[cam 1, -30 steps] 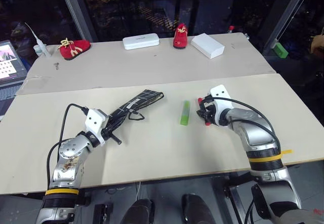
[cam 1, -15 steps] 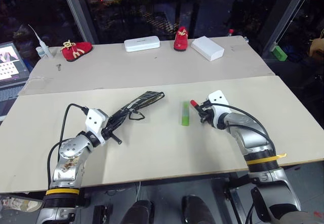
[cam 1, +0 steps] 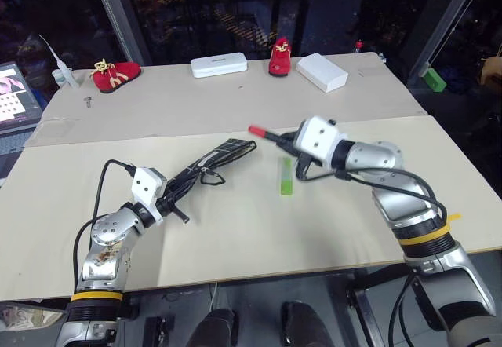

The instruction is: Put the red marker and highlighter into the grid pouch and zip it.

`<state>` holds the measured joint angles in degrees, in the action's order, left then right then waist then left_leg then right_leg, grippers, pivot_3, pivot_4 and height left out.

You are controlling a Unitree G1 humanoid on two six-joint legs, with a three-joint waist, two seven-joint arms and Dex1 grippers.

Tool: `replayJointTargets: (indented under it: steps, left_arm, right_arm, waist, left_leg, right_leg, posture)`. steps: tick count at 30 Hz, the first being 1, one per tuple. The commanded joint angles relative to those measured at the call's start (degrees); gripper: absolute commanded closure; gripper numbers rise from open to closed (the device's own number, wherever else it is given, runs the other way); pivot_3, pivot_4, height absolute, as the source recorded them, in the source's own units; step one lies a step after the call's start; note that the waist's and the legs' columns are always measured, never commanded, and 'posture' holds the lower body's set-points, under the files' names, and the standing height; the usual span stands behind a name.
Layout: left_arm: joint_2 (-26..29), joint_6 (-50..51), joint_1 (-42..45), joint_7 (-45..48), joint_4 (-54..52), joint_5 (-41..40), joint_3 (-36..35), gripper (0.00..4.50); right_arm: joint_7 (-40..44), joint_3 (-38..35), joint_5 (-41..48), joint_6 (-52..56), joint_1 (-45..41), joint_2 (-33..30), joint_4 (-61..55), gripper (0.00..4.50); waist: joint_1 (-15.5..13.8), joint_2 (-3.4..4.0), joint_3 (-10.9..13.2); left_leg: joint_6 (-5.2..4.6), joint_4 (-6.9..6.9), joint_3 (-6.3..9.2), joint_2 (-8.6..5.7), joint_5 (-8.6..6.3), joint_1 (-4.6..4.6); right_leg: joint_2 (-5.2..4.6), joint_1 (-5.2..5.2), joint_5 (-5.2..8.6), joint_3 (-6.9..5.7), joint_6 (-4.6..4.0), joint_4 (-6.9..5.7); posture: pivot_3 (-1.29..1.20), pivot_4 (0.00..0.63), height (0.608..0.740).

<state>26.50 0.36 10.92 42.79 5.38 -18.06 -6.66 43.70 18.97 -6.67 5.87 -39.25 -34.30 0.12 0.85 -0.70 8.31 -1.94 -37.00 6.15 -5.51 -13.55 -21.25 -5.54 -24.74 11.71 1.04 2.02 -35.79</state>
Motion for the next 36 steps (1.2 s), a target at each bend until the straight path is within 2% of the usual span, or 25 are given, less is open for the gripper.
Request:
replayJointTargets:
  steps: [1, 9, 22, 36]
  left_arm:
    - [0.37, 0.06, 1.10, 0.28, -1.61, -0.75, -0.59, 4.50]
    - [0.03, -0.08, 1.11, 1.09, -1.59, -0.32, 0.46, 4.50]
    - [0.18, -0.53, 1.12, 1.44, -1.10, 0.10, 0.84, 4.50]
    - [0.23, -0.49, 1.44, 1.84, -1.16, 0.05, 0.99, 4.50]
  right_arm:
    - [-0.94, 2.60, -6.70, -8.28, -1.67, -1.10, 3.81, 3.98]
    - [-3.15, 3.16, -11.51, -13.90, -6.25, 2.64, 12.74, 3.98]
    - [-3.66, 4.39, -16.10, -19.34, -9.15, 3.77, 17.70, 3.98]
    - [-12.10, 15.96, -28.97, -33.13, -21.27, 17.06, 34.81, 3.98]
  waist:
    - [-0.03, -0.03, 0.01]
    - [0.22, -0.06, 0.03]
    - [0.15, -0.07, 0.04]
    - [0.79, -0.07, 0.04]
  left_leg:
    - [0.01, -0.01, -0.01, 0.01, 0.01, 0.01]
    - [0.08, 0.02, -0.11, 0.15, 0.02, 0.02]
    - [0.12, 0.02, -0.13, 0.22, -0.01, 0.02]
    - [0.23, 0.04, -0.21, 0.26, -0.03, 0.00]
  right_leg:
    - [0.00, 0.01, -0.01, 0.00, -0.03, 0.00]
    - [0.16, -0.10, -0.10, 0.09, -0.17, -0.01]
    - [0.24, -0.14, -0.12, 0.12, -0.21, -0.01]
    - [0.30, -0.32, -0.16, 0.18, -0.27, -0.12]
  posture:
    - [0.00, 0.150, 0.740]
    - [0.00, 0.150, 0.740]
    - [0.00, 0.150, 0.740]
    - [0.00, 0.150, 0.740]
